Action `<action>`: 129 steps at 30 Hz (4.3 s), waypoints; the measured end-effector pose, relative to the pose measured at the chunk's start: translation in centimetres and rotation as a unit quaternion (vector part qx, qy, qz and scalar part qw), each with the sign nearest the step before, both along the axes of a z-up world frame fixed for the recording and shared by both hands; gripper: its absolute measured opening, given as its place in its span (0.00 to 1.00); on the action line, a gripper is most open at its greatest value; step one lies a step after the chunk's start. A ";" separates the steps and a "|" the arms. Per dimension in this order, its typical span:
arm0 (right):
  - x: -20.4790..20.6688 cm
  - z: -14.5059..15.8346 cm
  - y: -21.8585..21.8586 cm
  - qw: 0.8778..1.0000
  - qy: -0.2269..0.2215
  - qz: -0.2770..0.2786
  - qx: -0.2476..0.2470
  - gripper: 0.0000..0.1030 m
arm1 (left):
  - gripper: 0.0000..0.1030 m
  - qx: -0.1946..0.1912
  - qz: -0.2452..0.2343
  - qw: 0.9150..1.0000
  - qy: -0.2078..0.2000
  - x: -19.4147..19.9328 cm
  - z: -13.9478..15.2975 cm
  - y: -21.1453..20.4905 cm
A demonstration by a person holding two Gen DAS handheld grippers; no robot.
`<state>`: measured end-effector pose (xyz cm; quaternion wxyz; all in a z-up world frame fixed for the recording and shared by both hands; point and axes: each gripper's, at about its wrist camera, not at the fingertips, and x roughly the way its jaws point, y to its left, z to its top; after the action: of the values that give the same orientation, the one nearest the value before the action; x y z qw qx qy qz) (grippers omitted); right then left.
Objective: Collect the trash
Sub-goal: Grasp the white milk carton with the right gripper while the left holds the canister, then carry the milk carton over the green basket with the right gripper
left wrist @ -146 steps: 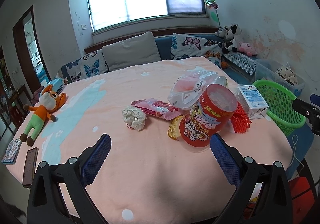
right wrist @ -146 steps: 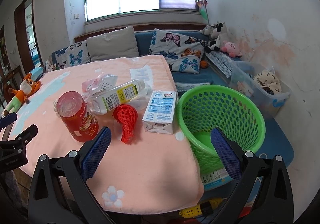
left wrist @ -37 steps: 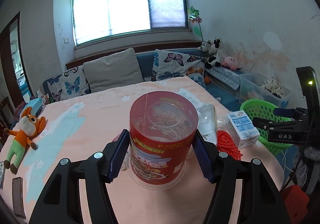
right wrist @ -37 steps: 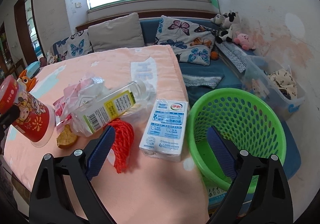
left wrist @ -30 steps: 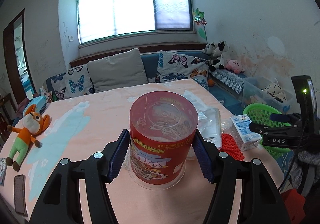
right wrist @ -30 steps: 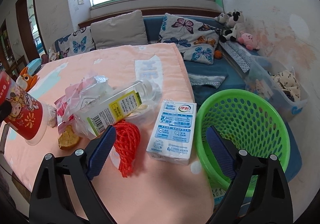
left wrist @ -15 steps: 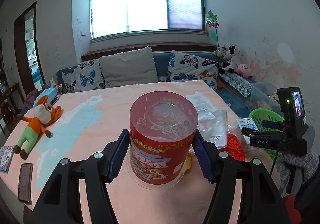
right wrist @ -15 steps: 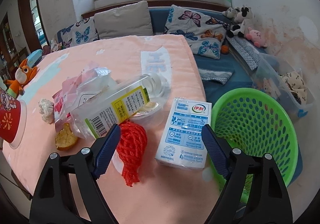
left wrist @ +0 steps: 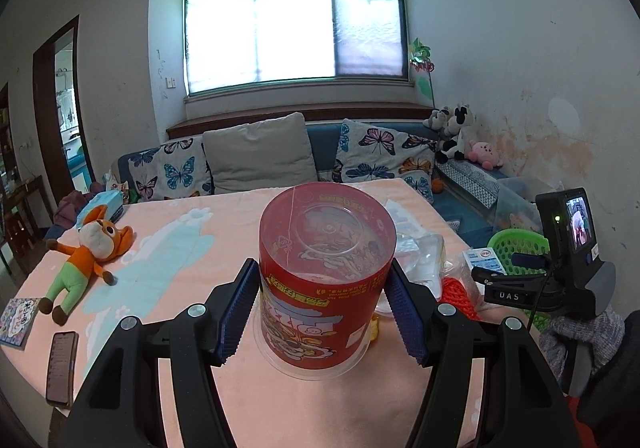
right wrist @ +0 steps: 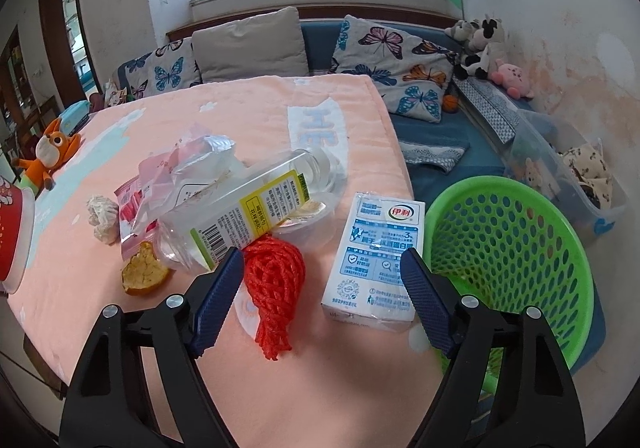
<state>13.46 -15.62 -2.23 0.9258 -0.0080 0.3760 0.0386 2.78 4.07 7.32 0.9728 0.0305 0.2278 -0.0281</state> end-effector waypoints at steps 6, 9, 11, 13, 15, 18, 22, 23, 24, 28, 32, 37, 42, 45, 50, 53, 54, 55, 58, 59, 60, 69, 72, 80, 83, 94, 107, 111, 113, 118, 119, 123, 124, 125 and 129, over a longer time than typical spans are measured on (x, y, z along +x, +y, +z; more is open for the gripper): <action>-0.6 0.0 0.1 1.000 -0.002 -0.010 -0.003 0.78 | 0.60 0.002 -0.011 1.000 -0.003 -0.1 -0.3 0.2; -1.1 0.1 -0.1 1.000 -0.005 -0.016 -0.003 0.78 | 0.60 -0.003 -0.018 1.000 0.000 0.1 -0.4 0.2; -1.4 0.3 -0.3 1.000 -0.005 -0.020 -0.004 0.78 | 0.60 -0.003 -0.025 1.000 0.002 0.4 -0.5 0.2; -1.6 0.4 -0.5 1.000 -0.009 -0.025 -0.005 0.78 | 0.60 0.000 -0.031 1.000 0.002 0.5 -0.5 0.0; -1.8 0.5 -0.8 0.999 -0.009 -0.030 -0.004 0.78 | 0.60 -0.002 -0.036 0.999 0.001 0.8 -0.5 0.0; -1.7 0.5 -1.1 0.999 -0.009 -0.035 -0.002 0.78 | 0.60 -0.004 -0.041 0.999 0.006 1.4 -0.7 0.2; -1.4 0.2 -1.3 0.999 -0.007 -0.038 0.000 0.78 | 0.60 -0.010 -0.039 0.999 0.011 2.1 -0.8 0.5; -1.4 0.1 -1.4 0.999 -0.006 -0.036 0.001 0.78 | 0.60 -0.008 -0.038 0.999 0.012 2.2 -0.9 0.6; -1.4 0.1 -1.4 0.999 -0.007 -0.035 0.001 0.78 | 0.60 -0.008 -0.037 0.999 0.012 2.3 -1.0 0.5; -1.3 0.1 -1.8 0.999 -0.010 -0.034 0.000 0.78 | 0.60 -0.007 -0.034 0.999 0.013 2.7 -1.0 0.4; -1.3 0.0 -2.2 0.999 -0.009 -0.034 -0.004 0.78 | 0.60 -0.005 -0.038 0.999 0.015 3.2 -1.2 0.1; -1.7 0.0 -3.1 0.999 -0.012 -0.045 0.006 0.78 | 0.60 -0.002 -0.051 0.998 0.025 4.1 -1.7 -0.7; -2.0 0.0 -3.3 0.999 -0.008 -0.047 0.001 0.78 | 0.60 -0.003 -0.060 0.998 0.035 4.9 -2.2 -0.9; -2.2 0.2 -3.2 0.999 -0.011 -0.046 0.000 0.78 | 0.60 -0.005 -0.061 0.997 0.041 5.5 -2.6 -0.8; -2.1 0.6 -3.1 0.999 -0.015 -0.043 0.004 0.78 | 0.60 -0.002 -0.064 0.996 0.054 6.5 -3.4 -0.7; -1.6 0.6 -3.0 0.999 -0.014 -0.039 0.002 0.78 | 0.60 -0.007 -0.065 0.996 0.061 6.9 -3.7 -0.8; -1.4 0.5 -3.0 0.999 -0.012 -0.039 0.004 0.78 | 0.60 -0.007 -0.066 0.996 0.062 7.1 -3.7 -0.9; -1.1 0.3 -3.1 0.999 -0.009 -0.038 0.006 0.78 | 0.60 -0.006 -0.066 0.996 0.062 7.3 -3.7 -1.0; -0.2 -0.3 -3.4 0.999 0.003 -0.038 0.012 0.78 | 0.60 -0.004 -0.066 0.996 0.065 7.6 -3.9 -1.1; 0.3 -0.6 -3.6 0.999 0.009 -0.040 0.013 0.78 | 0.60 -0.005 -0.067 0.996 0.066 7.7 -4.0 -1.1; 0.8 -0.8 -3.7 0.999 0.014 -0.043 0.012 0.78 | 0.60 -0.005 -0.067 0.995 0.068 7.9 -4.0 -1.2; 4.8 -3.4 -4.0 0.997 0.063 -0.046 -0.001 0.78 | 0.60 -0.008 -0.069 0.995 0.075 8.7 -4.4 -1.6; 5.9 -4.3 -4.0 0.996 0.083 -0.045 -0.006 0.78 | 0.60 -0.010 -0.071 0.994 0.077 8.9 -4.6 -1.6; 7.5 -5.1 -3.4 0.993 0.112 -0.036 0.004 0.76 | 0.60 -0.008 -0.069 0.994 0.085 9.4 -5.0 -1.8; 7.7 -5.5 -3.3 0.992 0.119 -0.039 0.002 0.73 | 0.60 -0.007 -0.069 0.994 0.084 9.4 -4.9 -1.9; 7.5 -5.1 -3.7 0.993 0.107 -0.053 0.002 0.68 | 0.60 -0.012 -0.070 0.994 0.079 9.1 -4.5 -1.7; 1.9 -0.5 -7.2 0.996 0.049 -0.064 0.027 0.68 | 0.60 -0.020 -0.098 0.992 0.076 8.5 -3.9 -2.5; 0.6 0.1 -9.0 0.996 0.041 -0.076 0.027 0.68 | 0.60 -0.015 -0.114 0.990 0.076 8.2 -3.7 -3.9; 0.1 0.1 -10.2 0.995 0.040 -0.084 0.028 0.68 | 0.60 -0.017 -0.123 0.989 0.078 8.2 -3.6 -4.7; -0.9 -0.5 -12.8 0.993 0.041 -0.106 0.031 0.68 | 0.60 -0.004 -0.134 0.988 0.077 8.2 -3.3 -6.7; -1.1 -0.7 -13.3 0.993 0.042 -0.109 0.032 0.68 | 0.60 -0.001 -0.134 0.988 0.074 8.2 -3.2 -6.9; -1.4 -1.7 -15.1 0.991 0.049 -0.122 0.035 0.68 | 0.60 0.003 -0.131 0.989 0.073 8.4 -3.1 -7.3; -1.4 -1.9 -15.3 0.990 0.050 -0.124 0.036 0.68 | 0.60 0.004 -0.129 0.989 0.075 8.5 -3.1 -7.3; -1.5 -2.2 -15.7 0.990 0.052 -0.126 0.038 0.68 | 0.60 0.004 -0.127 0.989 0.076 8.6 -3.2 -7.3; -1.5 -2.8 -16.1 0.989 0.056 -0.130 0.042 0.68 | 0.60 0.008 -0.125 0.989 0.074 8.5 -2.7 -7.3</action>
<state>11.95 -31.73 -5.01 0.8998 0.0816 0.4235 -0.0658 11.32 -3.28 4.64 0.9421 0.0641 0.2933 -0.1494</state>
